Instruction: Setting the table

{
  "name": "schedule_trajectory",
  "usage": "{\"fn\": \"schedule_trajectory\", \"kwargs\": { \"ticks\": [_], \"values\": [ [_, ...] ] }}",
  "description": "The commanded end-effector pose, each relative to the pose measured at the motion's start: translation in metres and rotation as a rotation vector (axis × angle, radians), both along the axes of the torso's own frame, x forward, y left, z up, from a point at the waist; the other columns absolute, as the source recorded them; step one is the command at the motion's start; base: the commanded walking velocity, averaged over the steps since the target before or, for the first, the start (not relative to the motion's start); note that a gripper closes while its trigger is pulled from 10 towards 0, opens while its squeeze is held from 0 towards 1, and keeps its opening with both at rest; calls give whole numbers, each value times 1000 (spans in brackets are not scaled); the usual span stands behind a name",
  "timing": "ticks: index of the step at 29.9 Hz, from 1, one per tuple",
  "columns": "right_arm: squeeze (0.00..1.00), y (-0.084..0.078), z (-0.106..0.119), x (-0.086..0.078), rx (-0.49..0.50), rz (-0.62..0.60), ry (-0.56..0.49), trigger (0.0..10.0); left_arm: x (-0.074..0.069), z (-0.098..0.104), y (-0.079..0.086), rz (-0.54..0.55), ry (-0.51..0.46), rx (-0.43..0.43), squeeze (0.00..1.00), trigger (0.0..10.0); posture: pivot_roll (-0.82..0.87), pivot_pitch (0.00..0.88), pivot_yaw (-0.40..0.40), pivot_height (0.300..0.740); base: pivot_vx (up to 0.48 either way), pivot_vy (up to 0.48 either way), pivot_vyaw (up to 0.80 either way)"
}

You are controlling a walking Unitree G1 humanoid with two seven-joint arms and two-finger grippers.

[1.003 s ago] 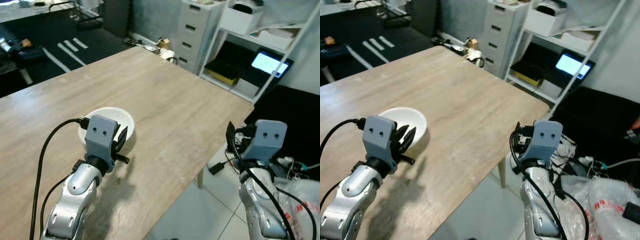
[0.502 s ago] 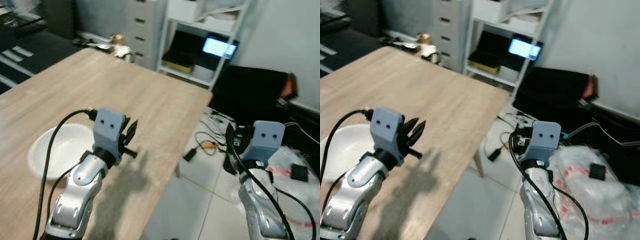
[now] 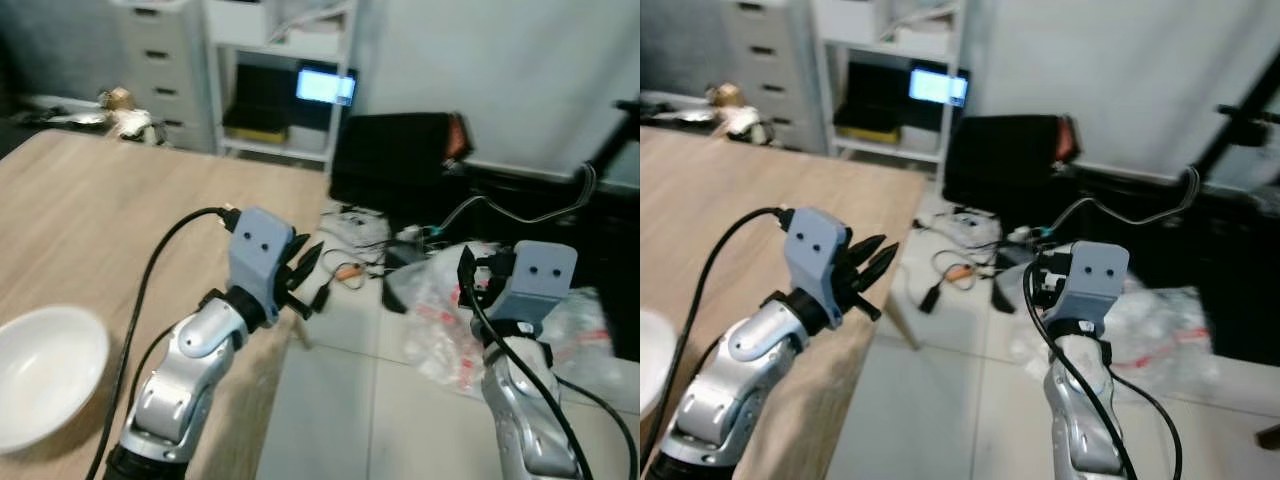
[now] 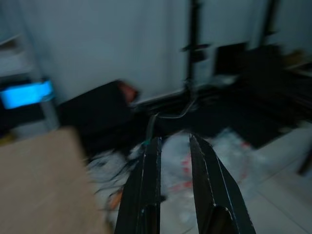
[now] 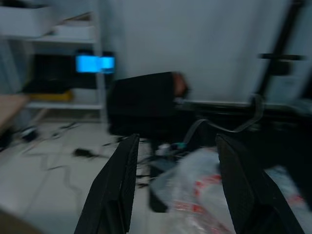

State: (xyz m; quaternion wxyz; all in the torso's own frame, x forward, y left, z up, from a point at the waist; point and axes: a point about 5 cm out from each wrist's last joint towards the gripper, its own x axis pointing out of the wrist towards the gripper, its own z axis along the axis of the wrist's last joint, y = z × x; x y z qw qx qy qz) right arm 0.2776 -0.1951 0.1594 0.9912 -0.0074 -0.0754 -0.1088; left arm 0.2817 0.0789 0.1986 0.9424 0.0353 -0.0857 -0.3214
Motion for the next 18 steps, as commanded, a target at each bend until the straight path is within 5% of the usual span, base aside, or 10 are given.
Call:
{"fn": "schedule_trajectory", "kwargs": {
  "ticks": [1,18],
  "values": [
    [0,-1,-5,-2,-5,-11,22,10000,-1,-5,1,-5,32,1,0,10000,-97,25,38,740,0,0,-800],
    [0,-1,-4,0,-11,-11,21,10000,1,-5,-4,-32,36,-6,0,10000,-107,10,42,740,0,0,-800]
  ]
}}
